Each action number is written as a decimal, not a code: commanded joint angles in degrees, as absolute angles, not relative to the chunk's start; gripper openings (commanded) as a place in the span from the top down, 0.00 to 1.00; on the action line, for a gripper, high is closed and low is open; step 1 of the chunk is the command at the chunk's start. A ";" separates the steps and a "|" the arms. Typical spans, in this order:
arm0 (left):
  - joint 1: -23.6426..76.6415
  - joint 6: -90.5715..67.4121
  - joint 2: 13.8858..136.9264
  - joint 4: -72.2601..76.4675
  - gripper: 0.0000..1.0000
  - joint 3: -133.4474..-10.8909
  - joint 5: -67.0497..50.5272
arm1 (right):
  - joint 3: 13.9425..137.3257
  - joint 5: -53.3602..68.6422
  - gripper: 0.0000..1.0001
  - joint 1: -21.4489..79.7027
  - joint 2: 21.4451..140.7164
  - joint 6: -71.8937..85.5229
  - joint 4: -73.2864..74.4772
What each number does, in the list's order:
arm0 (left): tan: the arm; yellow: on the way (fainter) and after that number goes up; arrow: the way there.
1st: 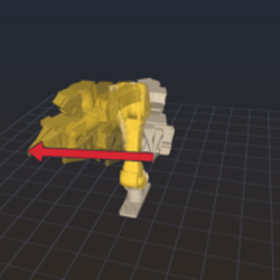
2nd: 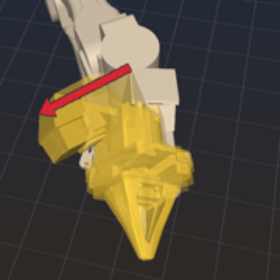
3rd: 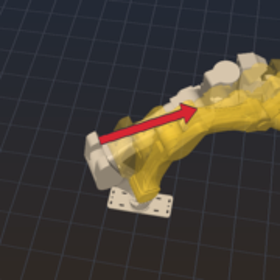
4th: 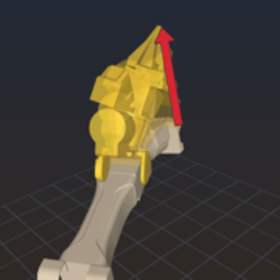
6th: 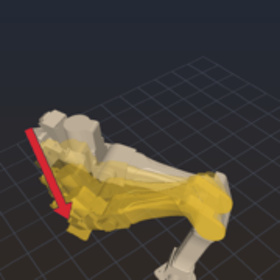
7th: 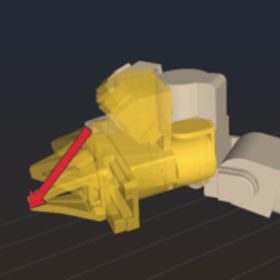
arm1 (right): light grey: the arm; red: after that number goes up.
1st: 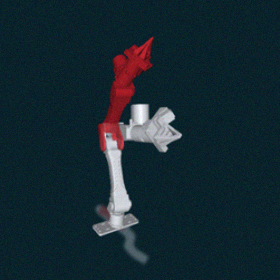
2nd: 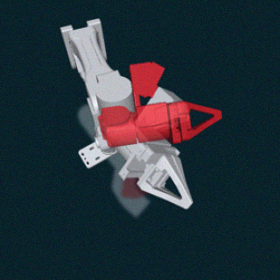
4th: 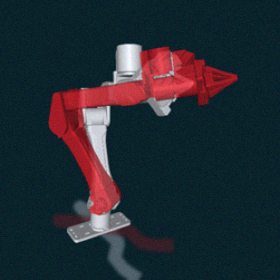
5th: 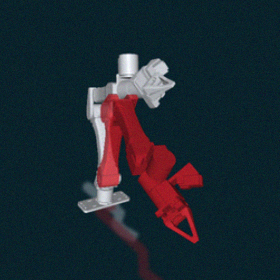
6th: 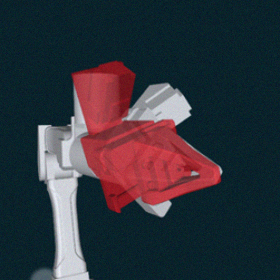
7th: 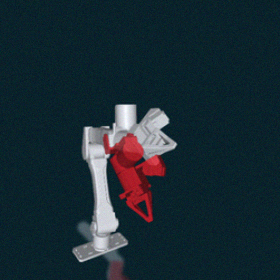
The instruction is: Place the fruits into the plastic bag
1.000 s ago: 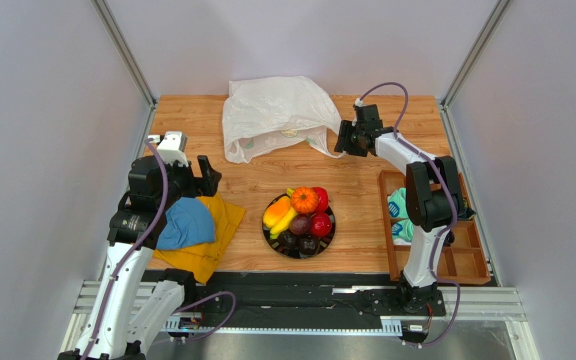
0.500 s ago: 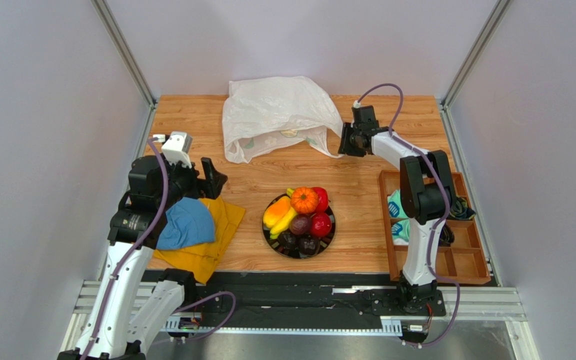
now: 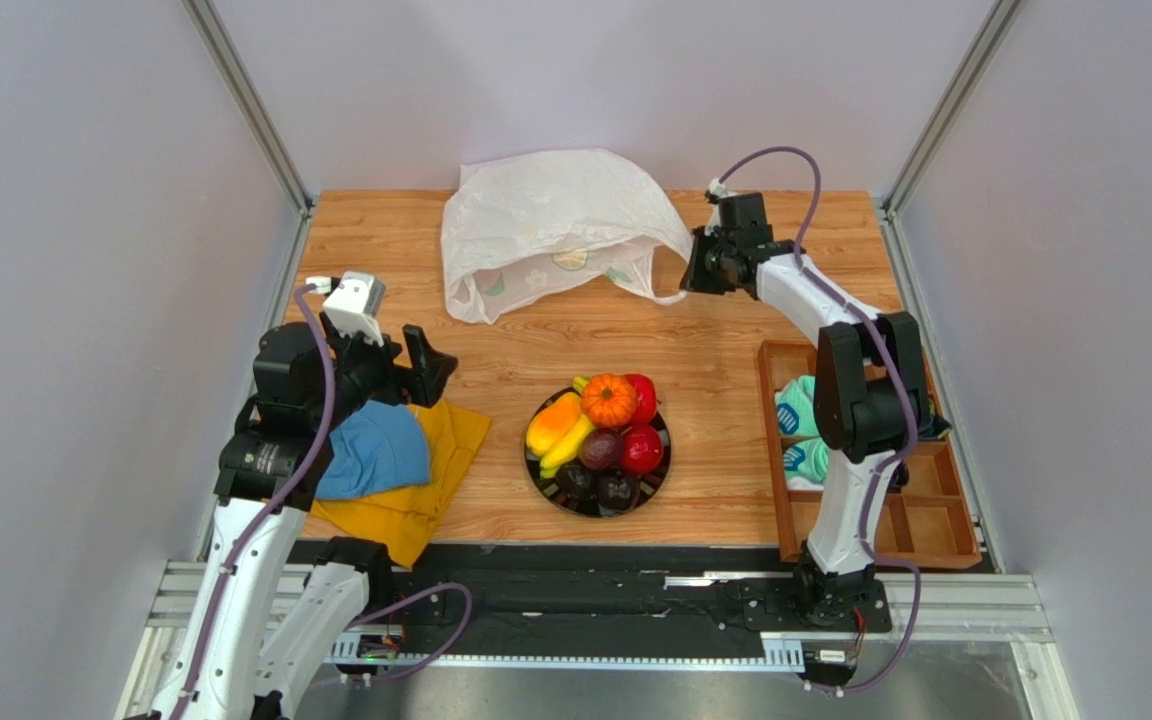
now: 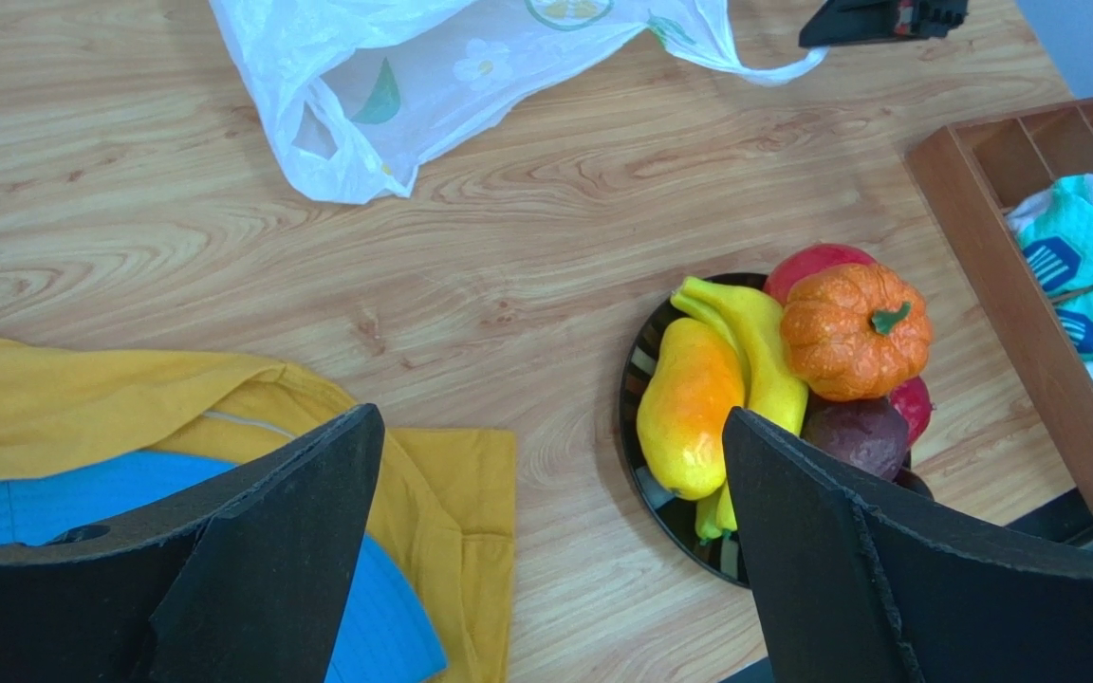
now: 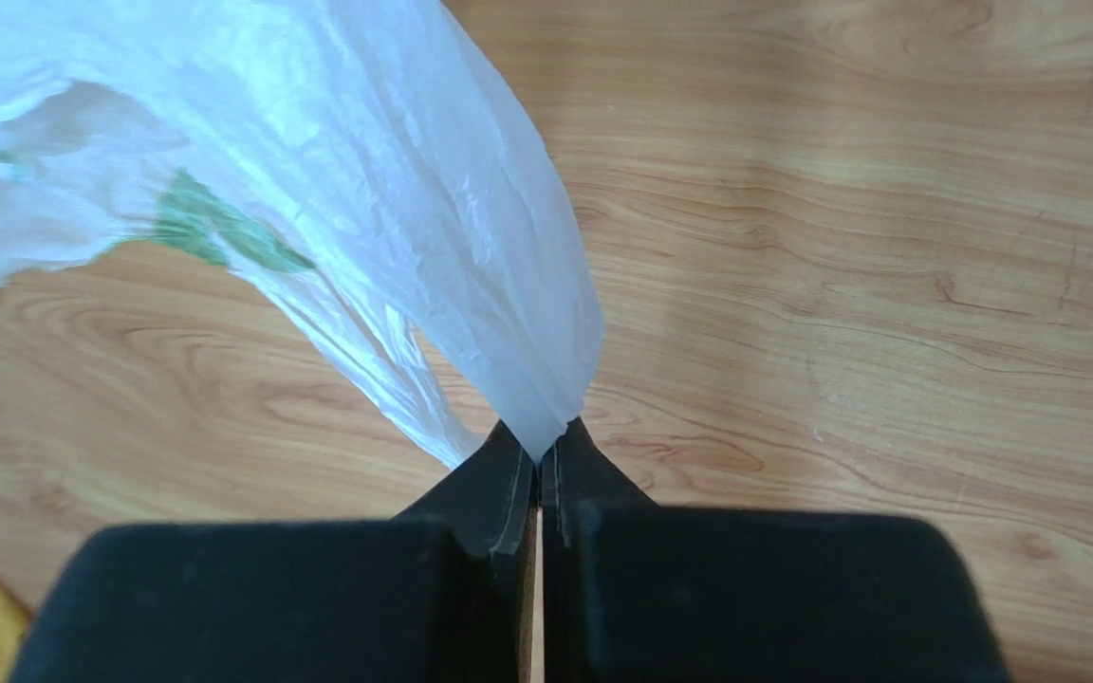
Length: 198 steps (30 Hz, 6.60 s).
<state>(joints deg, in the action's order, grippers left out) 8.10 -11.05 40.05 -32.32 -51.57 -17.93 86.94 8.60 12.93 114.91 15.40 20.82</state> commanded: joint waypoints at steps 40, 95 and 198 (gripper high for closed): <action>25.40 -19.52 84.61 -1.76 0.32 -55.19 13.45 | 69.88 29.00 1.00 22.59 69.09 25.66 25.66; 26.63 -20.66 50.72 -22.48 1.00 -59.57 -2.90 | 78.65 16.26 1.00 20.74 85.24 22.85 26.63; 26.63 -4.92 50.71 -28.83 1.00 -57.74 1.58 | 79.54 -32.16 0.01 58.45 95.89 24.78 43.94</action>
